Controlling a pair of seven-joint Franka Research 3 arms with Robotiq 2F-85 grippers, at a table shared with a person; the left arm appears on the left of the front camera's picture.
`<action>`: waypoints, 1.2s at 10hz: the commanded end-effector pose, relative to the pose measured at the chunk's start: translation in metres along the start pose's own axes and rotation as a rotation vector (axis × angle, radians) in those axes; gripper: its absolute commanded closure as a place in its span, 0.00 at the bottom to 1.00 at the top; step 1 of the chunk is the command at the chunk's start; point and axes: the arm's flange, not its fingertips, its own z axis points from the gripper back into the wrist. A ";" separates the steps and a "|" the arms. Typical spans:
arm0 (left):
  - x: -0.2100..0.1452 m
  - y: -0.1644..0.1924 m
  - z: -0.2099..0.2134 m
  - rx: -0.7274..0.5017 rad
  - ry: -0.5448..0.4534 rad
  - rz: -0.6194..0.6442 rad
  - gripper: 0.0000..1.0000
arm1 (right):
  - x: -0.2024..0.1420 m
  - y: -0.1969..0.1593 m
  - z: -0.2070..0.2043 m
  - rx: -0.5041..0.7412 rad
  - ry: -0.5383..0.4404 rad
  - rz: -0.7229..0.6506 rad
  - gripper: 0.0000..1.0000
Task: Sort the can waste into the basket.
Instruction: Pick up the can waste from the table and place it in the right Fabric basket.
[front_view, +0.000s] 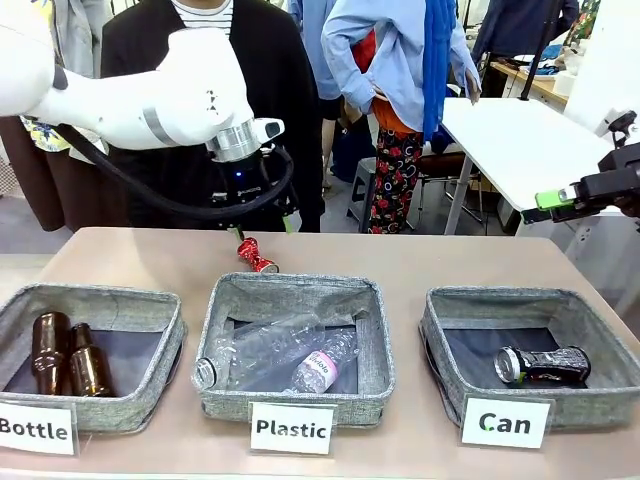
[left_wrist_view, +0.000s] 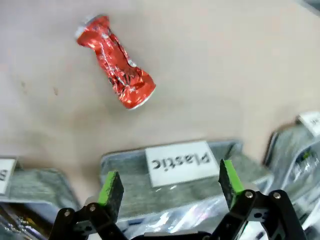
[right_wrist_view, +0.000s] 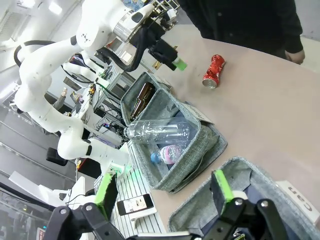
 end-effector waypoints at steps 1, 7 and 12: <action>-0.017 -0.008 -0.012 -0.016 -0.177 0.242 0.00 | 0.000 0.001 0.002 0.003 0.004 0.019 0.00; -0.028 -0.042 -0.057 0.180 -0.295 0.422 0.00 | 0.000 0.001 0.002 0.003 0.004 0.019 0.00; -0.023 -0.034 -0.058 0.241 -0.288 0.384 0.00 | 0.000 0.001 0.002 0.003 0.004 0.019 0.00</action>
